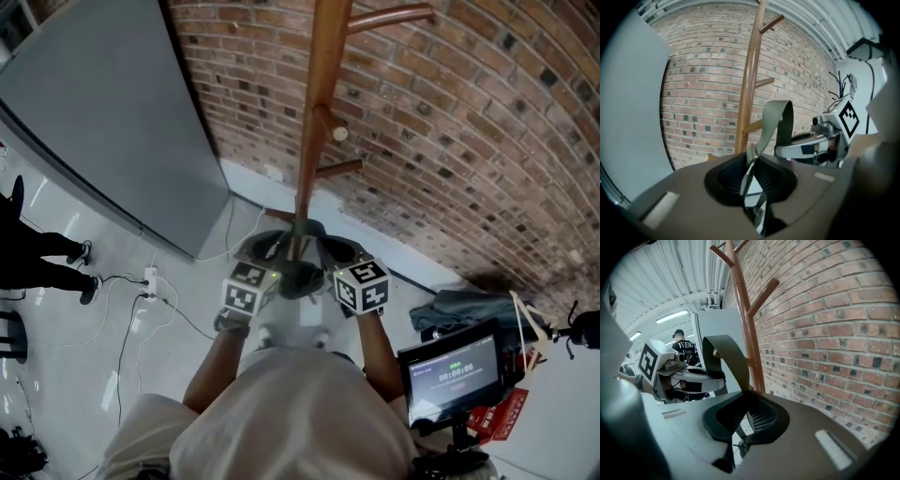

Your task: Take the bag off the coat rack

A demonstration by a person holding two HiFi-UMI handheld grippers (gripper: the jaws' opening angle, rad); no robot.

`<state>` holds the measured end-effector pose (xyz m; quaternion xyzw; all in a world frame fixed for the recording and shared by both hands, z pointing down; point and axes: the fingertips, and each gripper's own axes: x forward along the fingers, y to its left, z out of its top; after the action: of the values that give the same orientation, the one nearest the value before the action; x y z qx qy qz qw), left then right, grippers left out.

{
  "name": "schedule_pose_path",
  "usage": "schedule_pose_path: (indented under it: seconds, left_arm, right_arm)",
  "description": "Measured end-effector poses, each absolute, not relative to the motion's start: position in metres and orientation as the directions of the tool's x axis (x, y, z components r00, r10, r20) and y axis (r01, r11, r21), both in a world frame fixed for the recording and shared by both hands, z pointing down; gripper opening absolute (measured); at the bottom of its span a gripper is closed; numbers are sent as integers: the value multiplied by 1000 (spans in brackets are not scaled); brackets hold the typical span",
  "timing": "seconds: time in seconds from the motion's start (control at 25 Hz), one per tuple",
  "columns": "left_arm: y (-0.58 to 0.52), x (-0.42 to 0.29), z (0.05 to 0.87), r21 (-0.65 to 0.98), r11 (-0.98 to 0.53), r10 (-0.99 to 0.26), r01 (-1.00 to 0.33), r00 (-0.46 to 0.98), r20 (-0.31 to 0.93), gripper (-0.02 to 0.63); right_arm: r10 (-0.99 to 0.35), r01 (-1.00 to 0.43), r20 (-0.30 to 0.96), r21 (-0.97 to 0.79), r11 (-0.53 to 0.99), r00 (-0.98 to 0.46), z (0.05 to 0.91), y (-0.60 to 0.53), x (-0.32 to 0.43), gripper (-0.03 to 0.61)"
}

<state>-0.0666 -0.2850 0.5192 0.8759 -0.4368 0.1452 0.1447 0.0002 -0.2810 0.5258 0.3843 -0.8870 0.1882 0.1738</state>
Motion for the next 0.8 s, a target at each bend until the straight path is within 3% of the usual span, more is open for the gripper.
schedule_pose_path:
  seconds: [0.36,0.8]
  left_arm:
    - [-265,-74,465,122,-591,-745,-797,598,296,46]
    - [-247,-86,374,127,-607,-780,-785,619,95,47]
  right_arm:
    - [-669,-747,347,-183,640,-658,463,-268,12,9]
    - [-646,-665,159,-197,720,-747,368,-246,11,8]
